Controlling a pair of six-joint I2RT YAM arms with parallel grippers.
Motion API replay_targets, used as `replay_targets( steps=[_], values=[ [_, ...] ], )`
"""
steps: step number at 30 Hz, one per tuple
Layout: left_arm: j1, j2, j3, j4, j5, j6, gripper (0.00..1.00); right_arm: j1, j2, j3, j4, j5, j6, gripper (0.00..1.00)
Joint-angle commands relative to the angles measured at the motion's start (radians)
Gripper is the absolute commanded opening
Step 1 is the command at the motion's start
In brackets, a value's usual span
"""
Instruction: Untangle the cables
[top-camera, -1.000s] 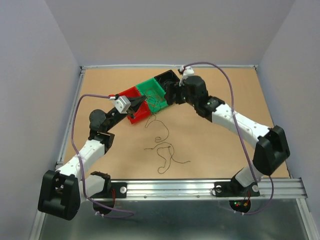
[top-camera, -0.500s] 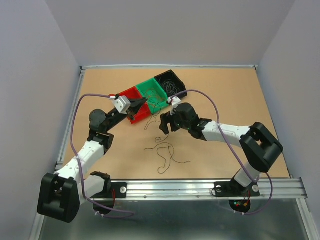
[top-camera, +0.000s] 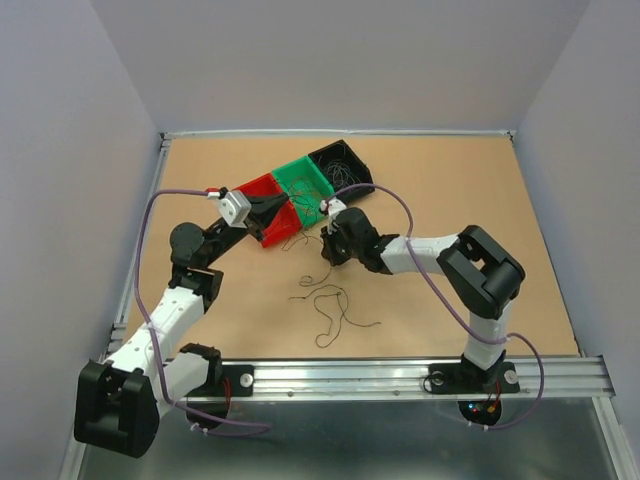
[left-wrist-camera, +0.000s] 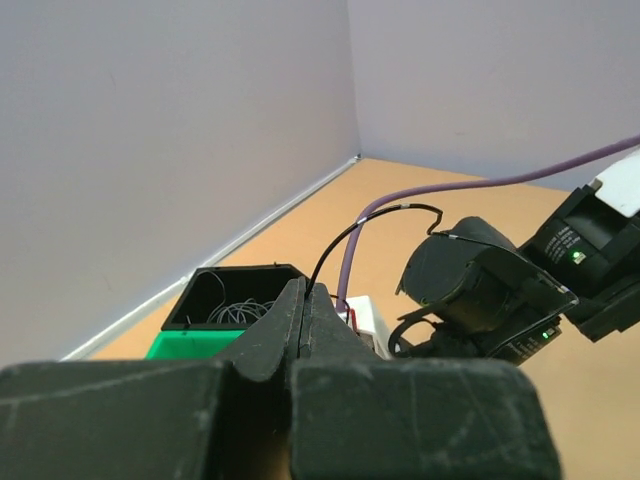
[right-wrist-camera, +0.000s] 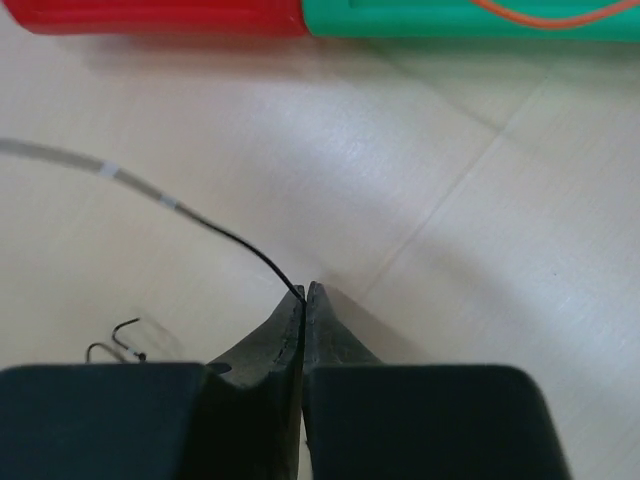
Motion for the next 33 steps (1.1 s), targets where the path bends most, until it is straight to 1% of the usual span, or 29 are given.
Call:
replay_targets(
  steps=[1, 5, 6, 9, 10, 12, 19, 21, 24, 25, 26, 29, 31, 33],
  values=[
    [0.011, 0.035, 0.066, 0.009, -0.039, -0.030, 0.00, 0.015, -0.194, -0.046, 0.146, -0.089, 0.049, 0.01],
    [0.013, 0.124, 0.132, -0.074, -0.031, -0.011, 0.00, 0.022, -0.356, -0.153, 0.197, -0.142, 0.061, 0.00],
    [0.013, 0.137, 0.150, -0.092, -0.030, -0.002, 0.00, 0.022, -0.429, -0.170, 0.204, -0.147, 0.060, 0.00],
    [0.013, 0.193, 0.173, -0.098, 0.021, 0.004, 0.00, 0.022, -0.505, -0.216, 0.235, -0.155, 0.053, 0.01],
    [0.013, 0.219, 0.182, -0.106, 0.072, 0.007, 0.00, 0.022, -0.536, -0.222, 0.243, -0.165, 0.052, 0.01],
    [0.011, 0.240, 0.204, -0.118, 0.110, 0.009, 0.00, 0.022, -0.554, -0.225, 0.244, -0.167, 0.052, 0.01],
    [-0.008, 0.309, 0.242, -0.147, 0.278, 0.009, 0.00, 0.021, -0.591, -0.238, 0.248, -0.067, 0.072, 0.00],
    [-0.018, 0.322, 0.250, -0.160, 0.303, 0.042, 0.00, 0.021, -0.594, -0.238, 0.251, -0.055, 0.076, 0.00],
    [-0.054, 0.331, 0.259, -0.206, 0.309, 0.081, 0.00, 0.021, -0.617, -0.256, 0.269, -0.060, 0.061, 0.01],
    [-0.065, 0.332, 0.277, -0.266, 0.299, 0.125, 0.00, 0.022, -0.625, -0.268, 0.283, -0.072, 0.053, 0.01],
    [-0.090, 0.340, 0.287, -0.294, 0.302, 0.146, 0.00, 0.022, -0.631, -0.276, 0.289, -0.080, 0.041, 0.04],
    [-0.119, 0.345, 0.304, -0.356, 0.318, 0.200, 0.00, 0.022, -0.652, -0.294, 0.312, -0.090, 0.026, 0.08],
    [-0.146, 0.343, 0.313, -0.403, 0.335, 0.243, 0.00, 0.021, -0.653, -0.293, 0.317, -0.106, 0.021, 0.08],
    [-0.156, 0.339, 0.319, -0.420, 0.337, 0.255, 0.00, 0.022, -0.649, -0.291, 0.320, -0.112, 0.020, 0.10]
  ],
)
